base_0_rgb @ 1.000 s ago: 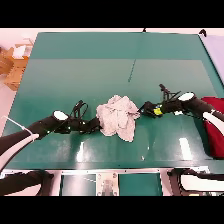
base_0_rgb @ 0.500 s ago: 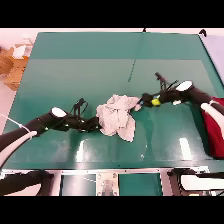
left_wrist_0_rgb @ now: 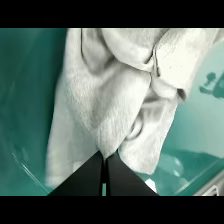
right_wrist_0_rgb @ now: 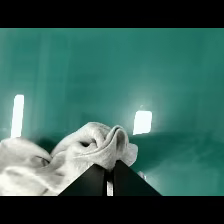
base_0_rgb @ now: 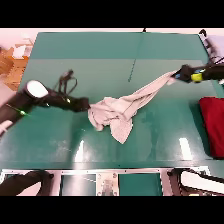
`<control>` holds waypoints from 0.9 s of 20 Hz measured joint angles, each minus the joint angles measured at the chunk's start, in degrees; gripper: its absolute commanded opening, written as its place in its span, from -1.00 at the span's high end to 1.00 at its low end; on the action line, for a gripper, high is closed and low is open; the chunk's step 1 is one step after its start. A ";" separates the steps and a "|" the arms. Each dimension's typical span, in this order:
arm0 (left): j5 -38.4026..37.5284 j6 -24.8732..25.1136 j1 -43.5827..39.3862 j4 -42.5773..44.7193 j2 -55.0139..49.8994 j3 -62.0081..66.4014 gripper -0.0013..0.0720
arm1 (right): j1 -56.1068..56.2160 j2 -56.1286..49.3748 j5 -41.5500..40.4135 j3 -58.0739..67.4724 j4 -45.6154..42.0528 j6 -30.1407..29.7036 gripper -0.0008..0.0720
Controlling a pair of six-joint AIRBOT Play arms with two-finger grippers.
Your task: Fold the shirts.
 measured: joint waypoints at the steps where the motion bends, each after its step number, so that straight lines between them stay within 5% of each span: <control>1: -1.62 -1.20 0.11 2.89 0.79 4.13 0.91 | -1.44 1.66 0.50 2.01 -0.13 0.02 0.95; 12: -14.32 -6.82 0.37 24.92 6.12 56.76 0.91 | -10.62 18.58 1.86 23.39 0.28 6.64 0.95; 18: -15.12 -6.99 0.37 36.15 11.85 64.28 0.91 | -13.11 24.50 3.15 26.47 -0.11 9.75 0.94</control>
